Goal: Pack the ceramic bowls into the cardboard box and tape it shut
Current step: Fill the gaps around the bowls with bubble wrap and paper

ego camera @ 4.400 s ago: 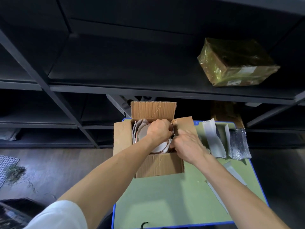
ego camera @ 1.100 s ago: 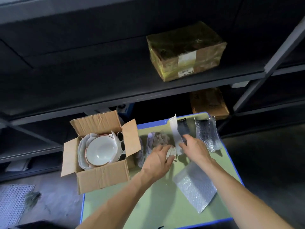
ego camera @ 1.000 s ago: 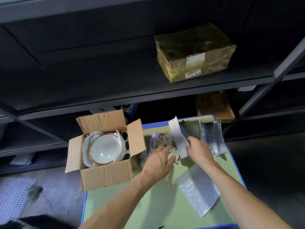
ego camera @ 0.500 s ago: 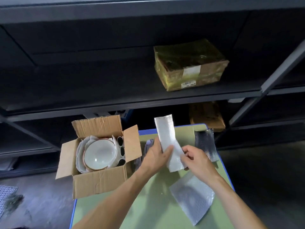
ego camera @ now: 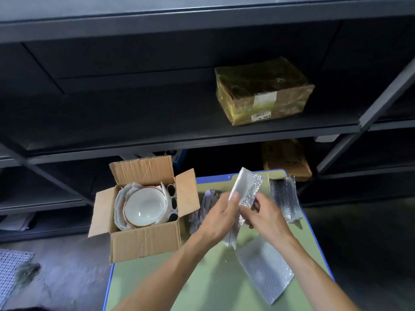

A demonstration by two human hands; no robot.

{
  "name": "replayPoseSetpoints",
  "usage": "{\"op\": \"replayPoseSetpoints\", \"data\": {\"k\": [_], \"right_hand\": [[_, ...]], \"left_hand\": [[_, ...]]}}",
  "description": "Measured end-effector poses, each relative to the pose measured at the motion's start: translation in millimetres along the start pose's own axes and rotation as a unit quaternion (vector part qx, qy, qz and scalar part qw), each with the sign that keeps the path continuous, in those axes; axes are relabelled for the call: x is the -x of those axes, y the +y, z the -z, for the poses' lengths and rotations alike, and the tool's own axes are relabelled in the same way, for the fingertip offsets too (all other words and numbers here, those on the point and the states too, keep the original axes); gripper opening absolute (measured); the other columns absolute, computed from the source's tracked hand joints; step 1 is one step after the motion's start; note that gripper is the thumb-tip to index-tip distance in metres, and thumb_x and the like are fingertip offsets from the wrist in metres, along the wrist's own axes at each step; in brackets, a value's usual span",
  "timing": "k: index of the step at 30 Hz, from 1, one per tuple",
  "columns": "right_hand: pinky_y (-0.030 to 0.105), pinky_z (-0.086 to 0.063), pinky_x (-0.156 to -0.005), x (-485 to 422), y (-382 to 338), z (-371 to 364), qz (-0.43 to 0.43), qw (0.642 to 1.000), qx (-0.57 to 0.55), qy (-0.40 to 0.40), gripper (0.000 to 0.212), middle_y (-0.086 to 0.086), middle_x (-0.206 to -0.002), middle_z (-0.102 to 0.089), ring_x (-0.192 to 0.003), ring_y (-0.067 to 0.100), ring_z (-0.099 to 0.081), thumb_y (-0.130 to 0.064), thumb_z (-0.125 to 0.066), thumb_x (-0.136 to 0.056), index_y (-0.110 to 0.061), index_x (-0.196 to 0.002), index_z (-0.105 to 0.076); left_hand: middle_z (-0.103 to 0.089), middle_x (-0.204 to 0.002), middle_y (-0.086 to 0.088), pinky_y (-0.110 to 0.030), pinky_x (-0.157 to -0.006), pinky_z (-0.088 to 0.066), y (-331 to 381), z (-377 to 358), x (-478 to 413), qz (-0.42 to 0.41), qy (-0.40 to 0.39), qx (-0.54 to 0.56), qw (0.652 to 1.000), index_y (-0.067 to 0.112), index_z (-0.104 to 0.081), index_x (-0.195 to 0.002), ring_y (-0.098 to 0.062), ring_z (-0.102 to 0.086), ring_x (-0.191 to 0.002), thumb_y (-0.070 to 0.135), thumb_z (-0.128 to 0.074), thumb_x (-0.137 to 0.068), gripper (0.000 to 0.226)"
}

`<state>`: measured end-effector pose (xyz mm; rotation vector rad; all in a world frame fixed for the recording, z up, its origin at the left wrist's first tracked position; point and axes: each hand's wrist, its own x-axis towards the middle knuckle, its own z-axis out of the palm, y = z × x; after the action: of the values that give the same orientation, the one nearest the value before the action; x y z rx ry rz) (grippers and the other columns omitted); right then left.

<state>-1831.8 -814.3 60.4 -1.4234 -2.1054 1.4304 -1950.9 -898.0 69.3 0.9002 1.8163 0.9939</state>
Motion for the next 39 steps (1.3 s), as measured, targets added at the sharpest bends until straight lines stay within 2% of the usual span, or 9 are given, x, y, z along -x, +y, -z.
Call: {"op": "replayPoseSetpoints", "data": {"k": [3, 7, 11, 15, 19, 24, 31, 35, 39], "right_hand": [[0.051, -0.056, -0.068, 1, -6, -6, 0.011, 1.000, -0.028, -0.004, 0.011, 0.008, -0.067, -0.064, -0.055, 0.019, -0.061, -0.030, -0.064, -0.081, -0.019, -0.082, -0.060], [0.054, -0.055, -0.061, 3, -14, -8, 0.028, 0.997, -0.067, -0.015, 0.005, 0.008, -0.073, -0.069, -0.058, 0.022, -0.063, -0.011, -0.060, -0.083, -0.013, -0.087, -0.064], [0.059, -0.056, -0.068, 9, -18, -7, 0.029, 0.993, -0.111, -0.039, 0.015, 0.014, -0.081, -0.070, -0.068, 0.029, -0.069, -0.016, -0.052, -0.094, -0.012, -0.087, -0.064], [0.055, -0.058, -0.074, 20, -23, -6, 0.026, 0.991, -0.117, -0.051, 0.027, -0.007, -0.063, -0.064, -0.062, 0.016, -0.067, -0.031, -0.061, -0.097, -0.013, -0.078, -0.058], [0.057, -0.057, -0.075, 20, -20, -3, 0.028, 0.991, -0.127, -0.021, 0.007, 0.014, -0.080, -0.073, -0.079, 0.038, -0.070, -0.020, -0.065, -0.094, -0.013, -0.096, -0.064], [0.054, -0.057, -0.081, 21, -21, 5, 0.041, 0.989, -0.144, -0.021, 0.008, 0.009, -0.083, -0.075, -0.084, 0.031, -0.071, -0.012, -0.063, -0.095, -0.013, -0.104, -0.065], [0.047, -0.058, -0.080, 25, -31, -3, 0.072, 0.989, -0.113, -0.070, 0.022, -0.002, -0.091, -0.075, -0.086, 0.022, -0.070, -0.025, -0.069, -0.083, -0.026, -0.105, -0.067], [0.039, -0.052, -0.067, 21, -36, -6, 0.058, 0.986, -0.142, -0.058, 0.042, -0.002, -0.075, -0.069, -0.070, 0.021, -0.063, -0.017, -0.067, -0.089, -0.030, -0.126, -0.054], [0.039, -0.049, -0.065, 22, -44, -10, 0.097, 0.986, -0.134, -0.027, 0.057, -0.002, -0.068, -0.063, -0.065, 0.020, -0.056, -0.015, -0.064, -0.090, -0.046, -0.132, -0.040]], "left_hand": [[-0.047, -0.092, 0.029, 0.016, -0.068, -0.016, -1, 1, 10, -0.002, -0.005, 0.030, 1.000, 0.041, -0.049, -0.096, 0.044, -0.034, -0.072, 0.033, -0.019, -0.111, 0.034], [-0.065, -0.105, 0.005, -0.026, -0.096, -0.048, -15, 2, 11, 0.011, 0.016, 0.064, 0.998, 0.021, -0.060, -0.104, -0.008, -0.062, -0.104, 0.041, -0.037, -0.103, 0.031], [-0.063, -0.095, 0.003, -0.026, -0.072, -0.048, -15, 1, 13, 0.012, 0.083, 0.058, 0.995, 0.018, -0.056, -0.098, -0.005, -0.059, -0.078, 0.041, -0.044, -0.102, 0.027], [-0.067, -0.090, 0.004, -0.039, -0.081, -0.053, -14, 3, 15, 0.011, 0.116, 0.053, 0.992, 0.023, -0.055, -0.093, -0.018, -0.065, -0.086, 0.051, -0.049, -0.095, 0.029], [-0.070, -0.089, -0.003, -0.043, -0.080, -0.054, -10, 2, 22, -0.010, 0.093, 0.072, 0.993, 0.018, -0.058, -0.093, -0.020, -0.067, -0.082, 0.045, -0.059, -0.094, 0.027], [-0.072, -0.097, -0.001, -0.025, -0.075, -0.049, -13, 14, 30, -0.048, 0.038, 0.114, 0.992, 0.018, -0.063, -0.101, -0.011, -0.066, -0.088, 0.021, -0.061, -0.095, 0.008], [-0.067, -0.090, -0.005, -0.027, -0.062, -0.050, -12, 26, 35, -0.068, 0.081, 0.122, 0.987, 0.021, -0.057, -0.106, -0.014, -0.059, -0.071, 0.016, -0.065, -0.092, 0.016], [-0.065, -0.088, -0.006, -0.029, -0.066, -0.047, -9, 34, 43, -0.115, 0.091, 0.117, 0.982, 0.037, -0.045, -0.129, -0.027, -0.051, -0.065, 0.008, -0.065, -0.089, 0.053], [-0.061, -0.086, 0.011, -0.020, -0.073, -0.048, -6, 43, 50, -0.137, 0.058, 0.050, 0.988, 0.037, -0.048, -0.132, -0.009, -0.057, -0.074, 0.008, -0.065, -0.090, 0.053]]}}
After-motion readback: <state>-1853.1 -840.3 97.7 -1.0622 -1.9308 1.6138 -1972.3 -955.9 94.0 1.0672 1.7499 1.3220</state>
